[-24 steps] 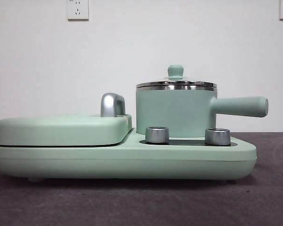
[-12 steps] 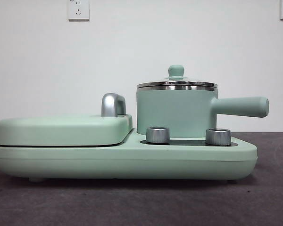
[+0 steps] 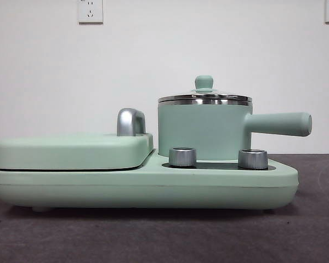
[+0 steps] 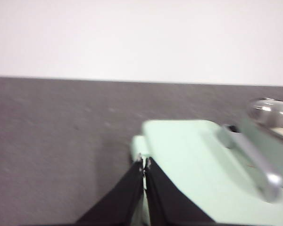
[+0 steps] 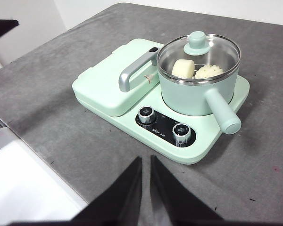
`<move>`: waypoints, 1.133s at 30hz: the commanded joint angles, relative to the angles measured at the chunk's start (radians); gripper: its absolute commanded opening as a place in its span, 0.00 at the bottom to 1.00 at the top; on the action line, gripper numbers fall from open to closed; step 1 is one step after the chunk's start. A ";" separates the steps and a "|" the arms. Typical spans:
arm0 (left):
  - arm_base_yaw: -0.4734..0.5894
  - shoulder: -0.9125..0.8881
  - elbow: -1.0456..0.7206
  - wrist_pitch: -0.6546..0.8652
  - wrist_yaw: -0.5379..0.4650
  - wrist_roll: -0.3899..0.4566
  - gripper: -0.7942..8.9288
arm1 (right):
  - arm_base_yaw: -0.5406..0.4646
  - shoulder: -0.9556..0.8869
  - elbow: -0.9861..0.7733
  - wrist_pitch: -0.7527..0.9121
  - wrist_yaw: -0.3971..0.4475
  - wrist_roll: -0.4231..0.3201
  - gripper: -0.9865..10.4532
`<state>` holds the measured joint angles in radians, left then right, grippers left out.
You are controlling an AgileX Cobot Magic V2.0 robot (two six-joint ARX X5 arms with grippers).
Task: Put the buns in a small steamer
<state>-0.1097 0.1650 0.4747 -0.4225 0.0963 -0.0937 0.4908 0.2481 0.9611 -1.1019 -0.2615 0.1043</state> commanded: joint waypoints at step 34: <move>0.097 -0.162 -0.462 0.240 -0.007 0.063 0.09 | 0.005 0.000 0.009 0.010 0.000 -0.005 0.11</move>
<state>-0.0151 0.0044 0.0322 -0.1757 0.0917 -0.0433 0.4908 0.2481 0.9611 -1.1019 -0.2615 0.1047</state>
